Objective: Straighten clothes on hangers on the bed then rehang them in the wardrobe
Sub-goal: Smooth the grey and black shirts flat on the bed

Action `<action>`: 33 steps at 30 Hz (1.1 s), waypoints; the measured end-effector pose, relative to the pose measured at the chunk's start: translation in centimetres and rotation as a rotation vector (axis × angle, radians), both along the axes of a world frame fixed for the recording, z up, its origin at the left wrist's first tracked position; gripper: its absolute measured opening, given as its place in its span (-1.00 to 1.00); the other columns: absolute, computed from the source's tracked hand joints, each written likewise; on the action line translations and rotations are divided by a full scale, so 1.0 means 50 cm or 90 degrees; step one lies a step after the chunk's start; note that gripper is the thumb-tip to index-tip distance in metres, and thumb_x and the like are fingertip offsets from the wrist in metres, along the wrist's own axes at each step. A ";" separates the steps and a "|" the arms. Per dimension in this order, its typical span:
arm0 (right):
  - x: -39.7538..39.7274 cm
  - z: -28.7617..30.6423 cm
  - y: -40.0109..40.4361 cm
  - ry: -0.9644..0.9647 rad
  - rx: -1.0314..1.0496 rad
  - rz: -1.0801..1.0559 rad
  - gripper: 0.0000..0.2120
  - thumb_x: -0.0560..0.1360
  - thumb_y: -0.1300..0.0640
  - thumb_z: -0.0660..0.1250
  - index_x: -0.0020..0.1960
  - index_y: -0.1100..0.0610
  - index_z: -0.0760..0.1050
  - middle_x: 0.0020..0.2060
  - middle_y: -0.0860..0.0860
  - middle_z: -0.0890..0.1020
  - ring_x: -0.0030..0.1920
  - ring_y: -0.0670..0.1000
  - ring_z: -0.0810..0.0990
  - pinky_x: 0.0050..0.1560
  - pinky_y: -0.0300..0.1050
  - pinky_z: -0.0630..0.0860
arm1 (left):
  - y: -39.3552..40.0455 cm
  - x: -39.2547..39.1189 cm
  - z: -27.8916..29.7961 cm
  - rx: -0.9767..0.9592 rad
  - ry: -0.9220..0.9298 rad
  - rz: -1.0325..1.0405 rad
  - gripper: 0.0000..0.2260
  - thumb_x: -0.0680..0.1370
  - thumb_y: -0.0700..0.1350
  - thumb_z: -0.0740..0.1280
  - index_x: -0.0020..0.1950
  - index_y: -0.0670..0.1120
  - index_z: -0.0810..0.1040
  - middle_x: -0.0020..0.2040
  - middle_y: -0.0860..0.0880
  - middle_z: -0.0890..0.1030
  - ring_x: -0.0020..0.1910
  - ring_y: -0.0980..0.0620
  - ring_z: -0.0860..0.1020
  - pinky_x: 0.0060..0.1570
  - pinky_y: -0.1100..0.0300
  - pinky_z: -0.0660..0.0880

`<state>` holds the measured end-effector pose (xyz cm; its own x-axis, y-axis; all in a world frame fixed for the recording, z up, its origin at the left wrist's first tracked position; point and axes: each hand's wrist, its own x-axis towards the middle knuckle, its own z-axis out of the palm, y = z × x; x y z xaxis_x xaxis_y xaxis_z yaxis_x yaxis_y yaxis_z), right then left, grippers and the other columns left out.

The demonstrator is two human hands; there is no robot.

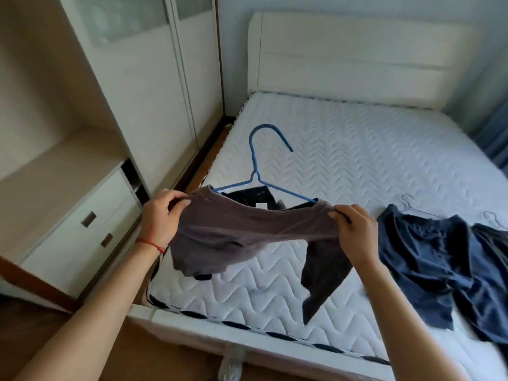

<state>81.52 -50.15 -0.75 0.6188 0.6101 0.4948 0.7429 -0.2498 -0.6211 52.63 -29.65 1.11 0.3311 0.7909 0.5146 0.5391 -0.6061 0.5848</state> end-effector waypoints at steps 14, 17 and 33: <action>-0.011 0.302 -0.185 -0.063 0.168 -0.068 -0.92 0.44 0.24 0.39 -0.10 0.20 0.64 -0.23 0.03 0.61 -0.12 0.05 0.56 0.01 -0.31 0.40 | -0.147 0.032 0.285 0.100 -0.158 -0.051 -0.92 0.42 -0.29 0.39 -0.11 -0.28 0.62 -0.14 -0.24 0.63 -0.12 -0.13 0.56 -0.05 0.26 0.41; 0.007 0.366 -0.212 -0.077 0.227 -0.124 -0.92 0.43 0.24 0.39 -0.10 0.20 0.64 -0.23 -0.02 0.59 -0.15 -0.04 0.53 -0.04 -0.57 0.31 | -0.149 0.079 0.357 0.124 -0.206 -0.092 -0.92 0.42 -0.29 0.39 -0.11 -0.27 0.62 -0.14 -0.23 0.63 -0.14 -0.01 0.52 -0.11 0.60 0.33; 0.048 0.514 -0.430 -0.197 0.303 -0.363 -0.94 0.39 0.24 0.42 -0.16 0.15 0.65 -0.29 0.00 0.61 -0.23 -0.23 0.52 -0.09 -0.59 0.30 | -0.218 0.317 0.485 0.069 -0.344 -0.312 -0.96 0.38 -0.28 0.42 -0.19 -0.19 0.61 -0.21 -0.03 0.57 -0.26 0.32 0.49 -0.20 0.62 0.32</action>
<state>83.94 -71.62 24.95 0.5634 -0.0782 0.8225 0.7370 -0.4024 -0.5431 68.47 -40.57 25.34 0.3109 0.5528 0.7731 -0.1547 -0.7732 0.6151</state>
